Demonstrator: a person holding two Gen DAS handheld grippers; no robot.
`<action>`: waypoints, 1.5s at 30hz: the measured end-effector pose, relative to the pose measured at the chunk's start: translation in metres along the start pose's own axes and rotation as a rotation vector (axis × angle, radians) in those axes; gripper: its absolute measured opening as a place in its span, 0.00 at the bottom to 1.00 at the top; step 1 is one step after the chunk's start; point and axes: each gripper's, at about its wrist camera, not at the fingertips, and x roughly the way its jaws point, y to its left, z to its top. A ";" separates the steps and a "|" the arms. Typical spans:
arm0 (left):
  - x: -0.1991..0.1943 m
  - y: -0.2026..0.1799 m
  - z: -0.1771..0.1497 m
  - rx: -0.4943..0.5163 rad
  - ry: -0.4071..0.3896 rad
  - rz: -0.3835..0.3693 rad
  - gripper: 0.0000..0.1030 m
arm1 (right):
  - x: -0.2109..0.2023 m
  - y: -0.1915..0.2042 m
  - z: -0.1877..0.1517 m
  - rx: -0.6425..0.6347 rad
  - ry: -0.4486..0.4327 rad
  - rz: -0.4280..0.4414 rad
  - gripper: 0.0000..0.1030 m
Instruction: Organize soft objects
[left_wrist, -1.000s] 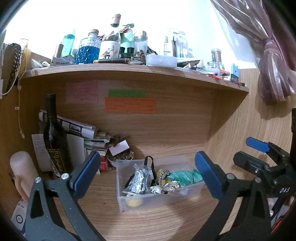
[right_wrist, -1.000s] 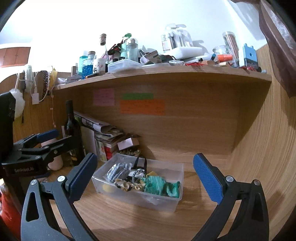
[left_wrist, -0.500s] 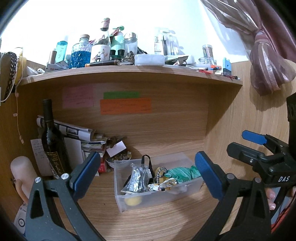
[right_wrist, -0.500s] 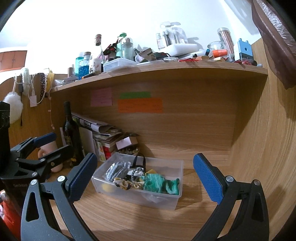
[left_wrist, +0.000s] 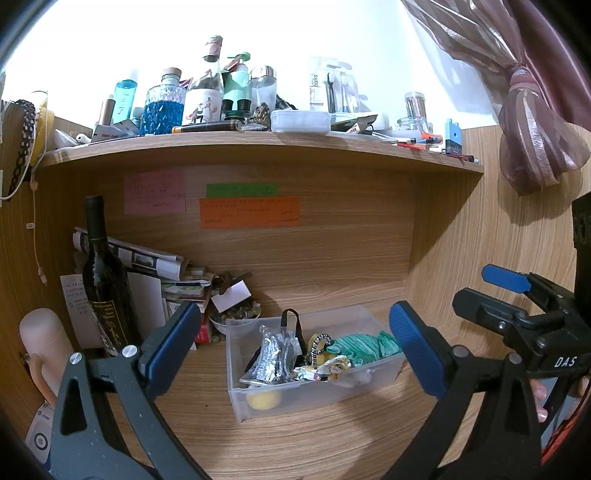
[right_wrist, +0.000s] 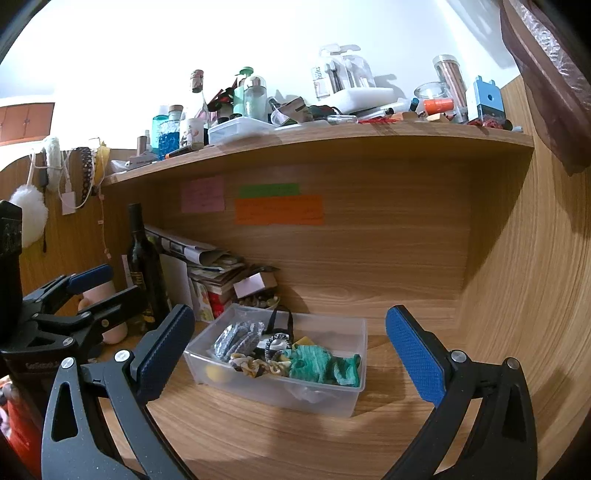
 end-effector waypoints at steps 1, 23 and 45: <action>0.000 0.000 0.000 0.000 0.001 -0.002 1.00 | 0.000 0.000 0.000 0.000 0.000 0.000 1.00; 0.003 0.003 -0.001 -0.030 0.019 -0.009 1.00 | -0.002 0.003 -0.001 -0.009 0.002 -0.001 1.00; -0.001 0.003 0.000 -0.047 0.011 -0.024 1.00 | -0.002 0.003 -0.001 -0.005 0.002 0.008 1.00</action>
